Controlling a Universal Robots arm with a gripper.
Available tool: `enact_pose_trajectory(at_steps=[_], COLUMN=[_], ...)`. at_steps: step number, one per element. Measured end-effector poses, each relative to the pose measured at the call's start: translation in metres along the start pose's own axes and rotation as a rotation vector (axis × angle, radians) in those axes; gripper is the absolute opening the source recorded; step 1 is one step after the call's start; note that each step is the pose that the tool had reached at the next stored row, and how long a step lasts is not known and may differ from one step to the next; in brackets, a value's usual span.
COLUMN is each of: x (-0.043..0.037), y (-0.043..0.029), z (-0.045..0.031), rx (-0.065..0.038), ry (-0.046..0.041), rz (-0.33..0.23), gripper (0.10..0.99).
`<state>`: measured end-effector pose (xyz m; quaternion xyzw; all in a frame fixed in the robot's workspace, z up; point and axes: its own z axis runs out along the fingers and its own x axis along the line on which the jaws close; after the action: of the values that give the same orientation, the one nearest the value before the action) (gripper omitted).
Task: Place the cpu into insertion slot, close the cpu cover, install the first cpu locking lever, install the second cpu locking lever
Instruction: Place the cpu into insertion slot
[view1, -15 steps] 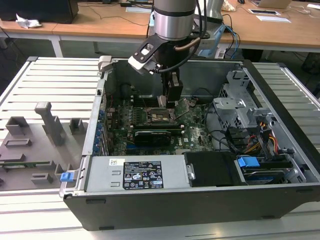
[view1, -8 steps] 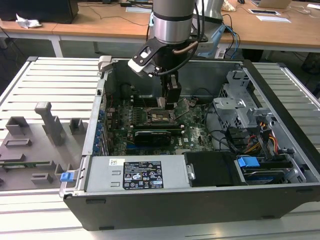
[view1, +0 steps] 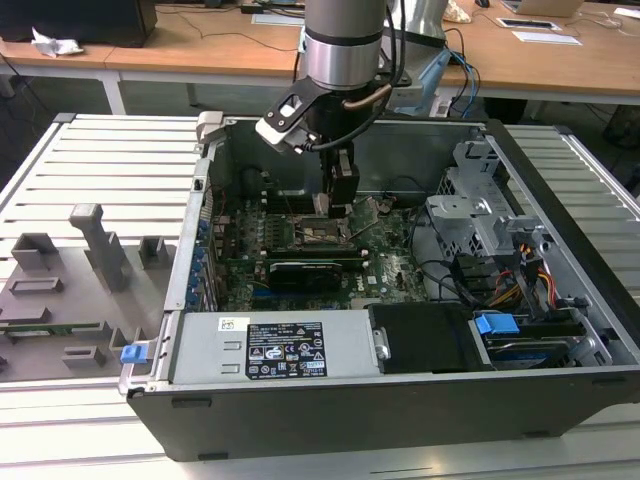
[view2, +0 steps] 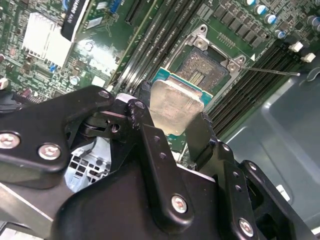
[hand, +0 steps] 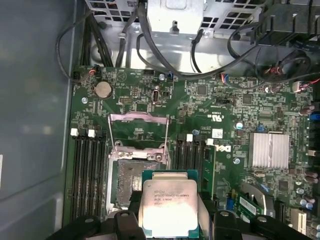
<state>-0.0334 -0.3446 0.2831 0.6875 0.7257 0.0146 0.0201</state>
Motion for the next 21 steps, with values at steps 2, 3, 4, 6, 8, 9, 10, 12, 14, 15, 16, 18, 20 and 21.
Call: enact_pose_trajectory(at_steps=[2,3,4,6,8,9,10,12,14,15,16,18,20,21], x=[0.0017,0.0024,0.0028,0.0038,0.0049,0.0055,0.0065,0.0086,0.0111,0.0118,0.0129,0.0155,0.0177,0.0185], y=[-0.0006,-0.001,-0.0014,-0.002,-0.0025,-0.0028,-0.0034,-0.0041,-0.0044,-0.0045,-0.0045,-0.0046,-0.0047,-0.0047], z=[0.0025,0.0041,0.0053,0.0078,0.0103,0.0117,0.0134,0.0167,0.0206,0.0219,0.0236,0.0266,0.0289,0.0302], rx=[0.0,0.0,0.0,0.0,0.0,0.0,0.0,0.0,0.0,0.0,0.0,0.0,0.0,0.0], ry=[0.0,0.0,0.0,0.0,-0.0001,-0.0002,-0.0001,0.0,0.0,-0.0001,-0.0001,-0.0001,-0.0001,-0.0002], rz=[0.0,0.0,0.0,0.0,0.0,0.0,0.0,0.0,0.0,0.0,0.0,0.0,0.002,0.004], gripper=[0.525,0.525,0.525,0.525,0.525,0.525,0.525,0.525,0.525,0.525,0.525,0.525,0.525,0.525])
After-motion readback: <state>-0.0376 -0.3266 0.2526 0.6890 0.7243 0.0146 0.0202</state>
